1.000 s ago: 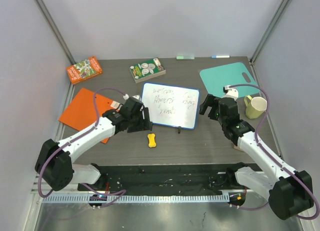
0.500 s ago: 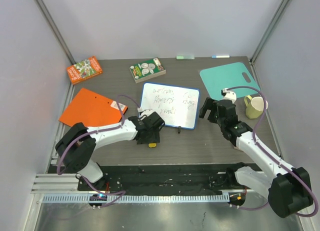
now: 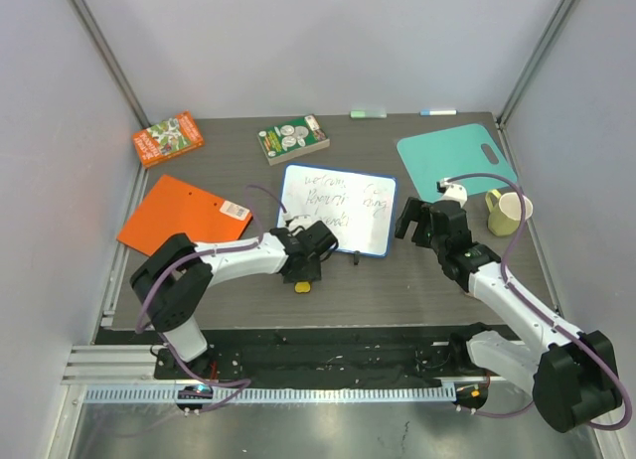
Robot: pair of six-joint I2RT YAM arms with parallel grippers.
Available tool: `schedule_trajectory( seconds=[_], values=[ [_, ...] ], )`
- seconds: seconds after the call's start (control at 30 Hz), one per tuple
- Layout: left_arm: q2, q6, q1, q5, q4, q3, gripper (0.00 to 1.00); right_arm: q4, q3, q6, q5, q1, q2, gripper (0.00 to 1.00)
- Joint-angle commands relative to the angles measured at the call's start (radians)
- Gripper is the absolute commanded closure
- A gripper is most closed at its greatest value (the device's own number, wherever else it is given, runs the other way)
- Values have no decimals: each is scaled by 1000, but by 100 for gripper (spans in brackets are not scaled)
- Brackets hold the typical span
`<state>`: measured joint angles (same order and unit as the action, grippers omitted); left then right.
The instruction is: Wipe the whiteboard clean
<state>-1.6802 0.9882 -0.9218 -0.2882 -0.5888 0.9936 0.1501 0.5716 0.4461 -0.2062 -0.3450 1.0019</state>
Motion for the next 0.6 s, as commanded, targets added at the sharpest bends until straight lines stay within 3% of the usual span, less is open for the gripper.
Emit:
schedule_trajectory(
  seconds=[0.0, 0.1, 0.33, 0.57],
  values=[
    [-33, 18, -15, -48, 12, 28, 61, -47, -9, -23, 22, -5, 4, 0],
    [-46, 44, -23, -62, -17, 27, 99, -50, -10, -23, 27, -5, 12, 0],
    [43, 102, -60, -89, -34, -67, 100, -57, -21, -24, 28, -5, 15, 0],
    [238, 78, -63, -160, -80, -121, 100, -96, -16, -33, 95, -3, 52, 0]
  ],
)
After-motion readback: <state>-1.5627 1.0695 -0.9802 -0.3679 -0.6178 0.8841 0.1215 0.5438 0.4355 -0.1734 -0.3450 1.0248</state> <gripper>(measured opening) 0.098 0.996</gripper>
